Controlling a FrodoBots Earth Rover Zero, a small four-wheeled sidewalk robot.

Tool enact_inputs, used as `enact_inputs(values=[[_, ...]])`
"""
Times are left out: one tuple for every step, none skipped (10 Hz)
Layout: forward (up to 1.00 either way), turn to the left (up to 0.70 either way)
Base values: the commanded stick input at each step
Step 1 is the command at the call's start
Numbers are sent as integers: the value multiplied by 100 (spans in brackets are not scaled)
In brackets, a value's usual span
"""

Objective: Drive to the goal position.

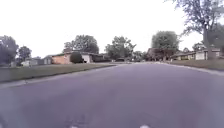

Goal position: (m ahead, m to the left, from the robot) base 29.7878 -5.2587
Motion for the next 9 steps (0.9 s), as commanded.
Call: enact_inputs(values=[[100,0],[100,0],[100,0],[100,0],[100,0],[100,0],[100,0],[100,-6],[100,-39]])
